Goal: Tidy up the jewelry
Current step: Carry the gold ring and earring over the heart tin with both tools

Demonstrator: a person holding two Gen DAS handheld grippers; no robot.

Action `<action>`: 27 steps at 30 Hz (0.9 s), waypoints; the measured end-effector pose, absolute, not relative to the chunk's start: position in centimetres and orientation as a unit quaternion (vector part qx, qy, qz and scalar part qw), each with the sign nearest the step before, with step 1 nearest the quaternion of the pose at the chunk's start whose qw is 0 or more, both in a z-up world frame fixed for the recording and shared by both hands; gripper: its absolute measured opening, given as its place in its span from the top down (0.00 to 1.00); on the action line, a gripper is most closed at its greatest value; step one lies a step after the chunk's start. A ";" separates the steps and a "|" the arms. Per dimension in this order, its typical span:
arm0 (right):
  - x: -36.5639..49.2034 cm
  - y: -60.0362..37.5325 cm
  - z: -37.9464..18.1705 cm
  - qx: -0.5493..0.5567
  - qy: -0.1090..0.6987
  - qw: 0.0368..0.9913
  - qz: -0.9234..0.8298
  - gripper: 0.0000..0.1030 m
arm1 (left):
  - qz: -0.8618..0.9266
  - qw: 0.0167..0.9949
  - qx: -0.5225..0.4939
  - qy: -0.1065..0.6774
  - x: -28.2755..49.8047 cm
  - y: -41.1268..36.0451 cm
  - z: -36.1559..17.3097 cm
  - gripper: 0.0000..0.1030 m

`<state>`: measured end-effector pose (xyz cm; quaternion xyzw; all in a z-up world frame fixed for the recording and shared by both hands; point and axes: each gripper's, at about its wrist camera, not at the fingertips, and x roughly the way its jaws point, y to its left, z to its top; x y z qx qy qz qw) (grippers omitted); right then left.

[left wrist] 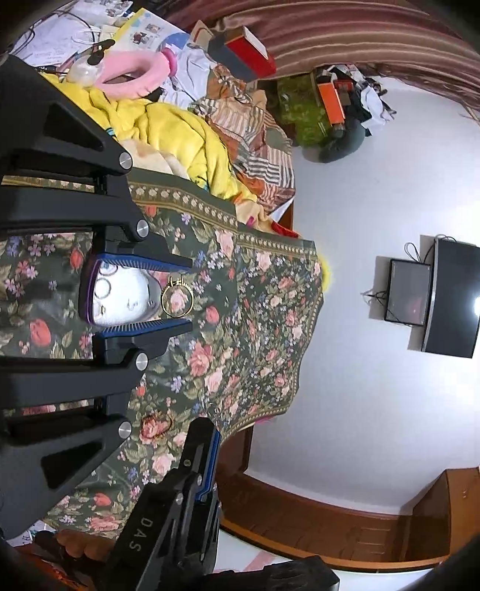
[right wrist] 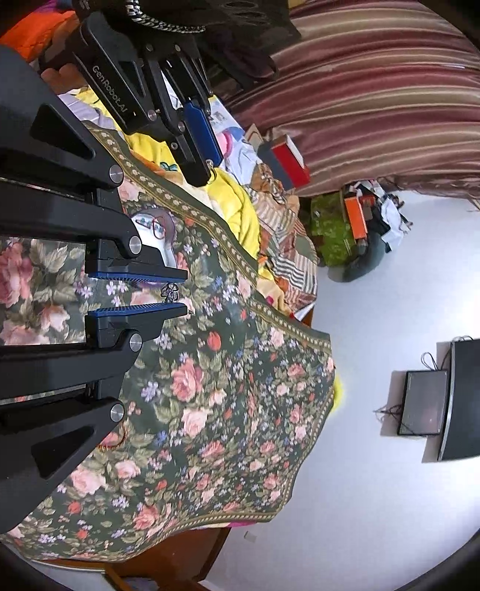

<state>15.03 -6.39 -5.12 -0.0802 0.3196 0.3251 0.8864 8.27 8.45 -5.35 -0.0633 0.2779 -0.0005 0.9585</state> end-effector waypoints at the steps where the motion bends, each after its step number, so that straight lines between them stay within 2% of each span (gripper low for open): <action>1: 15.2 -5.9 -5.5 -0.084 0.323 0.883 0.329 0.91 | 0.001 0.958 -0.064 0.281 8.4 8.7 -5.6 0.76; 27: 17.6 0.0 -13.5 -0.124 0.421 0.821 0.366 0.91 | -0.017 0.927 -0.109 0.359 12.9 12.3 -12.6 0.76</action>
